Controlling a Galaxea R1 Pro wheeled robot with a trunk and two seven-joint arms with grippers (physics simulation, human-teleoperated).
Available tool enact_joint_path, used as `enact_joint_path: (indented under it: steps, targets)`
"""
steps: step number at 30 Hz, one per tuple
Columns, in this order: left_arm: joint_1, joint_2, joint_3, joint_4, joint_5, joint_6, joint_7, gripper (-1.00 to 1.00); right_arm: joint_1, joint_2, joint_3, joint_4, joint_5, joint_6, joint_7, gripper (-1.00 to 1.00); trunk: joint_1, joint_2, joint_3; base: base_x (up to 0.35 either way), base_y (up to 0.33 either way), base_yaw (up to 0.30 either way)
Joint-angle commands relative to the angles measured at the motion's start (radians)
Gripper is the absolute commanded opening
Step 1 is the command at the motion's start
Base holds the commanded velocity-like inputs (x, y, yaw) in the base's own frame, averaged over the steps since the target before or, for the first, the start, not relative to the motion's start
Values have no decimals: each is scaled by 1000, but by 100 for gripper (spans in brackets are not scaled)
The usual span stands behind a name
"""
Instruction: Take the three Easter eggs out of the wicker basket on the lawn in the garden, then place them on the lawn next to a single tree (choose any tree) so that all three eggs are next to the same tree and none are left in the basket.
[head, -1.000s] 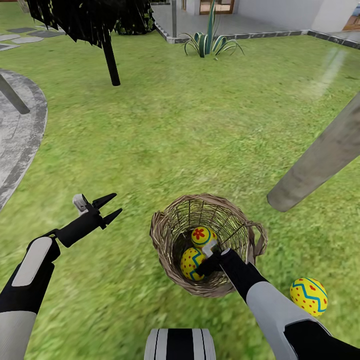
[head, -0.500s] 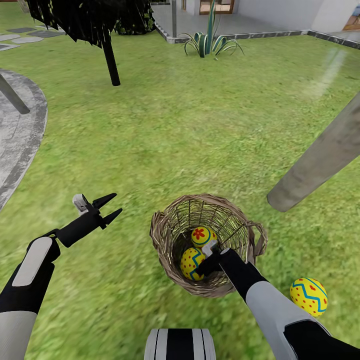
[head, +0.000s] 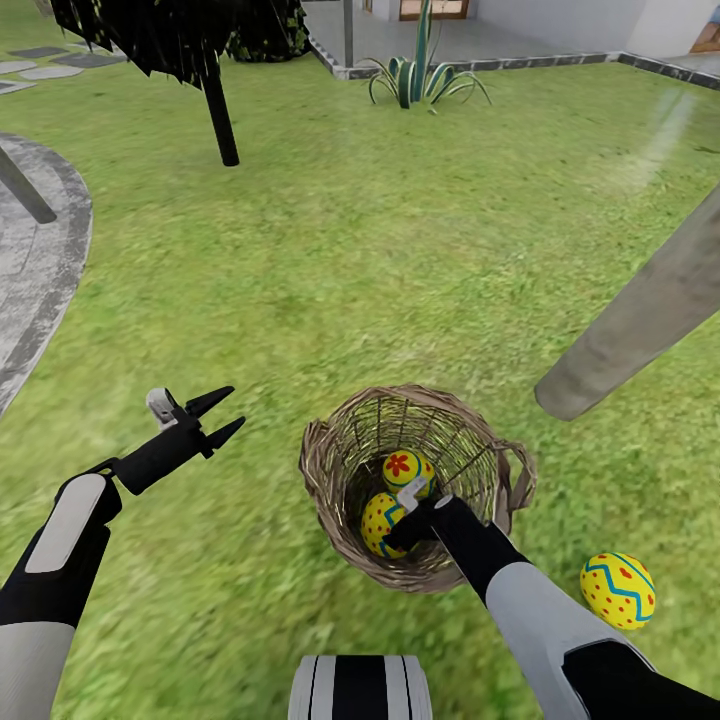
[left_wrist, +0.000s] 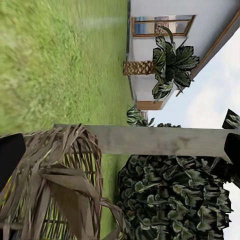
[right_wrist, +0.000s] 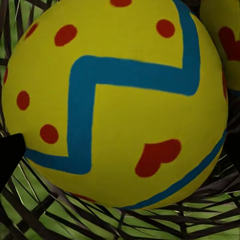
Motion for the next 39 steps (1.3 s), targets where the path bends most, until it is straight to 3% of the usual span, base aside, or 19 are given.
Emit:
enact_joint_path:
  steps: [1,35,39]
  targets:
    - [-1,0,1,1,-3,5,-4,100,0,0,1,-2,11,4,6,100,0,0,-1,0,0,0]
    - [27,-12,4,-1,2,3,-9,100,-14,-1,13,-28,16,2,7,100,1,-1,-8,0,0,0]
    - [27,-12,4,-1,2,3,-9,100,-14,-2,36,-28,27,2,9,100,1,-1,-8,0,0,0]
